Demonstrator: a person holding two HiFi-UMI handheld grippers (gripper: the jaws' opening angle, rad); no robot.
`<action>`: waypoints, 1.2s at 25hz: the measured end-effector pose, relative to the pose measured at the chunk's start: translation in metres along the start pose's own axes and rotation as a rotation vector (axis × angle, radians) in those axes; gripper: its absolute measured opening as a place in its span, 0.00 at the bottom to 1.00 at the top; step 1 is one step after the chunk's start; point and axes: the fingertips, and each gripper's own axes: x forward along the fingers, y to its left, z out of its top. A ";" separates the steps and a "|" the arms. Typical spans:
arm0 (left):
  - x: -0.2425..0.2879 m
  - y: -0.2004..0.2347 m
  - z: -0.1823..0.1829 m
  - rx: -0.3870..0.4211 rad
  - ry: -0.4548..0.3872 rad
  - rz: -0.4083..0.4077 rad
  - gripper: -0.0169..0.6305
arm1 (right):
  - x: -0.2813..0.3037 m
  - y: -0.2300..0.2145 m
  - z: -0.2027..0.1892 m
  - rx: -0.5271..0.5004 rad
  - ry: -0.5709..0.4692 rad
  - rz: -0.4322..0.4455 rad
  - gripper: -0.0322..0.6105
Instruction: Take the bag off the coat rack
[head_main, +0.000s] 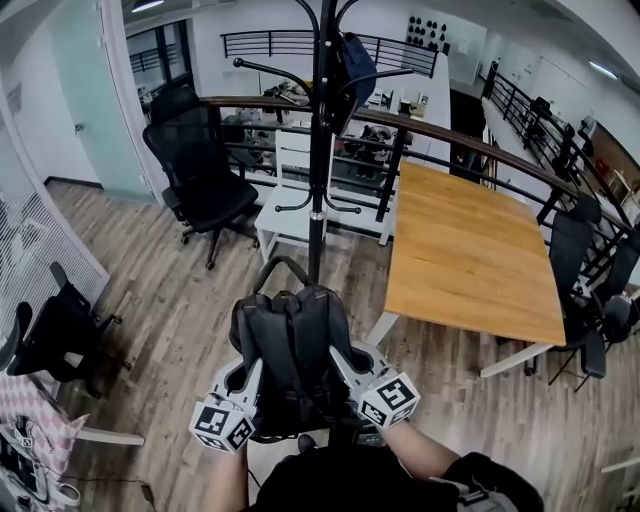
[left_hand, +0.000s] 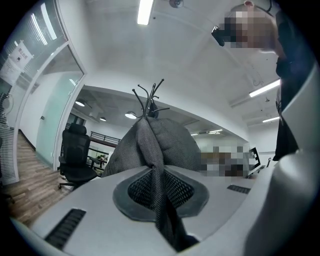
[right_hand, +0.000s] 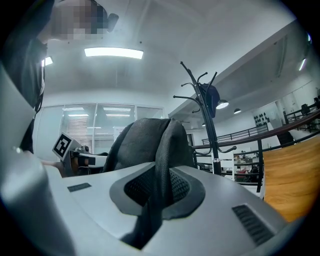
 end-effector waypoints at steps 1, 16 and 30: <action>0.001 -0.001 0.000 0.003 0.000 -0.004 0.09 | 0.000 0.000 0.000 -0.002 0.001 0.000 0.13; -0.001 -0.007 0.006 -0.002 0.001 -0.016 0.09 | -0.008 0.002 0.006 -0.009 -0.004 -0.018 0.13; 0.000 -0.008 0.018 -0.017 0.016 -0.054 0.09 | -0.009 0.008 0.018 -0.027 0.010 -0.015 0.13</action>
